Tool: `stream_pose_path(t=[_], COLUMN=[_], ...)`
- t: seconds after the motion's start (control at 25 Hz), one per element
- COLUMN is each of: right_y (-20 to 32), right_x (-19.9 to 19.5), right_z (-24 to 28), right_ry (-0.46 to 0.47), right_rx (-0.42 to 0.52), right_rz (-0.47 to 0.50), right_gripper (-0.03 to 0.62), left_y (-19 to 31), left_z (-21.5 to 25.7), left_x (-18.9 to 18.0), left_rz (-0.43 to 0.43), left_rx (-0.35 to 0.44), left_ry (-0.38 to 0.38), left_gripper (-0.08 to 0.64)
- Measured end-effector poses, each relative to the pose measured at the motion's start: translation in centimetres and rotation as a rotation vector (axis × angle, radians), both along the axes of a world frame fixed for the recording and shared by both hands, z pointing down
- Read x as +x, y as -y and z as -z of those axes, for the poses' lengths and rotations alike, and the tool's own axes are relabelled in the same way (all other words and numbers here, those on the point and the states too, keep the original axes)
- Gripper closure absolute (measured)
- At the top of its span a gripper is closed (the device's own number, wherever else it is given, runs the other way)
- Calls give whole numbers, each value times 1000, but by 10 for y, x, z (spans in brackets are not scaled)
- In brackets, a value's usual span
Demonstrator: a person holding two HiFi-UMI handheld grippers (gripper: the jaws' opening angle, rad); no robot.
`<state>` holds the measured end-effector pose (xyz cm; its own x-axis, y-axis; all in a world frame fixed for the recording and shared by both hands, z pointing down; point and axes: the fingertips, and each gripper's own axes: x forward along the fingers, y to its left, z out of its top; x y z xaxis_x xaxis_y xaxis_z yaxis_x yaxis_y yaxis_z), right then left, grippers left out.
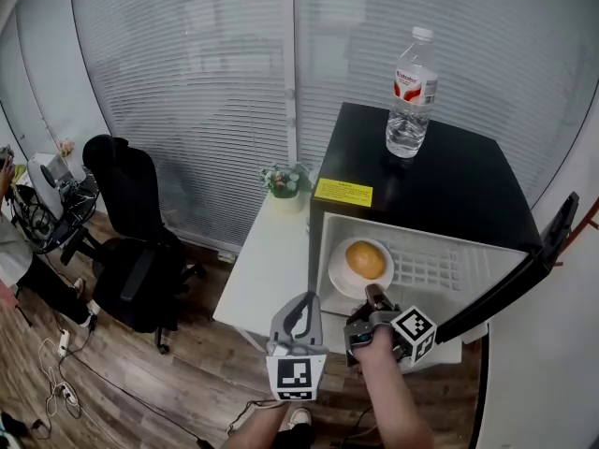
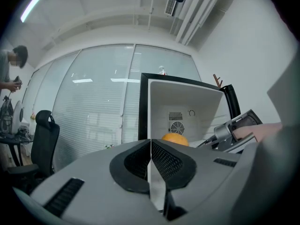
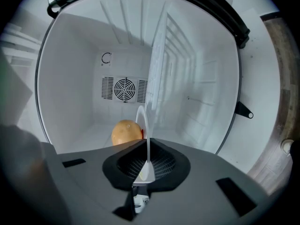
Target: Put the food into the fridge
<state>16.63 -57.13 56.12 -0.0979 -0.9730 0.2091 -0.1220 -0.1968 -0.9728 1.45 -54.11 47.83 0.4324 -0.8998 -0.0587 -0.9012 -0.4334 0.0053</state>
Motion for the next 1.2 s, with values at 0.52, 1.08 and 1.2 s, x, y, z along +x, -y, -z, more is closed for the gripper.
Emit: stream_pose_path(t=[0.52,1.08,1.2], right_y=[18,13,7], right_x=[4,8,7], right_z=[3,14,19], right_ry=[45,-15,-28], right_rx=[23,55,71], right_rz=[-19,-30,-22], right_gripper=[558,460,433], left_y=[8,4,2], left_z=[-2,4,5], left_x=[-2,-1,0], left_rz=[-6,-9,-11], left_rx=[-6,3,5], left_ry=[2,5,4], left_gripper=[528,528,528])
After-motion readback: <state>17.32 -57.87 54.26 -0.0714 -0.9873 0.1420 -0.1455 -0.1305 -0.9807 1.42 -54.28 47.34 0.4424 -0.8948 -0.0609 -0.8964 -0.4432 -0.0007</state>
